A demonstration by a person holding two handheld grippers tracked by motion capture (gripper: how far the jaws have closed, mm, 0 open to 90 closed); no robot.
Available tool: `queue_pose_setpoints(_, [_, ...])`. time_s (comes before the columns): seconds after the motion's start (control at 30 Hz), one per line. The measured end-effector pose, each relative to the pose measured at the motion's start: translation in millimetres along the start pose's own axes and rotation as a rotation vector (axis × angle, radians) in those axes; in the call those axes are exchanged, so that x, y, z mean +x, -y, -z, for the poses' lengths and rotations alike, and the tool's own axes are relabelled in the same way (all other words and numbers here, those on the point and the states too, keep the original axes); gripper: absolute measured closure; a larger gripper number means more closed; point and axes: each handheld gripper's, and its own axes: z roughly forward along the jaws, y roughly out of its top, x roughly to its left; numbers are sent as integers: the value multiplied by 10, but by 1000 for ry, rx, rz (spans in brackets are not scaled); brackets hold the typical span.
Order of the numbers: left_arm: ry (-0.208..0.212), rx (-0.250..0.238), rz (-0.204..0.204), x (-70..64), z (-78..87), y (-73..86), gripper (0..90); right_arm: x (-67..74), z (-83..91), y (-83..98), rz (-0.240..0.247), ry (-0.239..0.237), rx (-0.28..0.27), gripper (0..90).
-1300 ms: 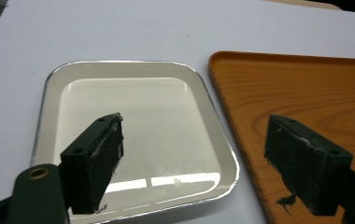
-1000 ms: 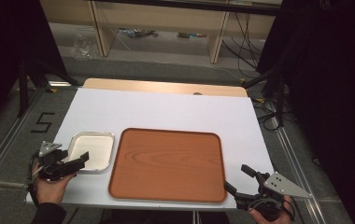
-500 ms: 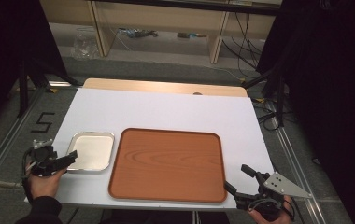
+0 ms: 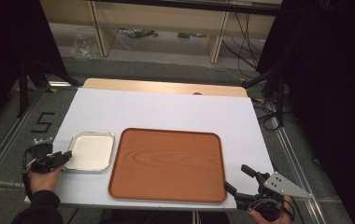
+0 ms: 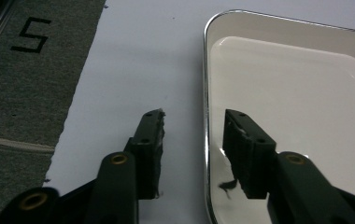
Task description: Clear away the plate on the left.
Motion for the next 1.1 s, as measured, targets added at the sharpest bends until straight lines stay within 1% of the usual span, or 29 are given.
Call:
queue_pose_setpoints(0.03, [0, 2, -2, 13, -7, -2, 609, 0, 0, 0, 1, -2, -3, 157])
queue_pose_setpoints(0.07, [8, -5, 10, 21, -14, -4, 630, 0, -1, 0, -1, -3, -3, 157])
queue_pose_setpoints(0.1, [16, -1, 4, 34, -15, -11, 636, -1, 2, -1, 0, -1, 2, 157])
queue_pose_setpoints(0.13, [24, -2, 20, 32, -22, -15, 651, -1, 2, 0, 1, -1, 3, 157])
queue_pose_setpoints(0.17, [37, 4, 1, 41, -29, -21, 672, -2, 2, -1, 0, 0, 5, 157])
queue_pose_setpoints(0.23, [47, 5, 2, 23, -45, -28, 712, -1, 1, 0, -1, -7, -4, 158])
queue_pose_setpoints(0.3, [69, 10, 1, 18, -55, -42, 783, 1, 4, 0, -1, -3, 4, 157])
queue_pose_setpoints(0.33, [84, 13, -12, 26, -62, -52, 812, -1, 1, 0, 2, -1, 5, 158])
queue_pose_setpoints(0.37, [86, 12, -14, 28, -69, -59, 835, -1, 0, 0, 1, 0, 7, 158])
queue_pose_setpoints(0.4, [86, 12, -14, 28, -69, -59, 841, -1, 0, 0, 1, 0, 7, 158])
queue_pose_setpoints(0.43, [86, 14, 9, 26, -70, -63, 849, 0, 0, -1, 2, -2, 4, 158])
queue_pose_setpoints(0.47, [111, 12, 22, 57, -79, -65, 852, 0, 0, -1, 3, -2, 5, 158])
queue_pose_setpoints(0.53, [129, 7, 45, 80, -84, -60, 860, -1, 2, -1, 8, 7, 9, 158])
queue_pose_setpoints(0.57, [133, 8, 49, 88, -83, -57, 864, -4, 2, -1, 2, -5, 9, 158])
queue_pose_setpoints(0.6, [150, -10, 71, 97, -97, -51, 868, -1, -1, 0, 1, -5, -2, 159])
queue_pose_setpoints(0.63, [158, -8, 89, 109, -97, -54, 873, 0, 1, 0, 0, -7, -3, 158])
queue_pose_setpoints(0.67, [162, -2, 82, 127, -95, -56, 877, -1, 0, 0, 0, -6, -2, 158])
queue_pose_setpoints(0.7, [167, -5, 97, 119, -98, -63, 879, -5, 1, 0, 1, -10, 2, 158])
queue_pose_setpoints(0.73, [179, -4, 88, 138, -102, -68, 881, -7, -3, 0, 1, -9, 3, 158])
queue_pose_setpoints(0.77, [182, -7, 91, 141, -98, -71, 882, -5, -3, -1, 6, 1, 6, 158])
queue_pose_setpoints(0.8, [174, -13, 97, 120, -85, -73, 883, -17, 8, -4, 28, 10, 2, 158])
queue_pose_setpoints(0.83, [185, -27, 90, 122, -86, -74, 883, -12, 11, -5, 23, 13, 6, 158])
queue_pose_setpoints(0.9, [194, -36, 106, 120, -56, -93, 885, -12, 7, -2, 25, 16, 2, 158])
queue_pose_setpoints(0.93, [197, -44, 101, 119, -50, -98, 886, -14, 6, -2, 24, 16, 2, 158])
queue_pose_setpoints(0.97, [186, -39, 87, 115, -30, -106, 886, -16, 10, -3, 24, 12, 5, 159])
queue_pose_setpoints(1.0, [184, -41, 92, 108, -25, -107, 886, 1, 11, -1, 1, 7, 6, 159])
queue_pose_setpoints(1.03, [183, -42, 91, 104, -20, -108, 886, -15, 10, -4, 24, 11, -1, 159])
queue_pose_setpoints(1.07, [181, -47, 96, 103, -19, -109, 886, -8, 8, -2, 17, 15, -5, 159])
queue_pose_setpoints(1.1, [190, -52, 97, 110, -22, -110, 886, 2, 8, -1, -5, -3, 11, 159])
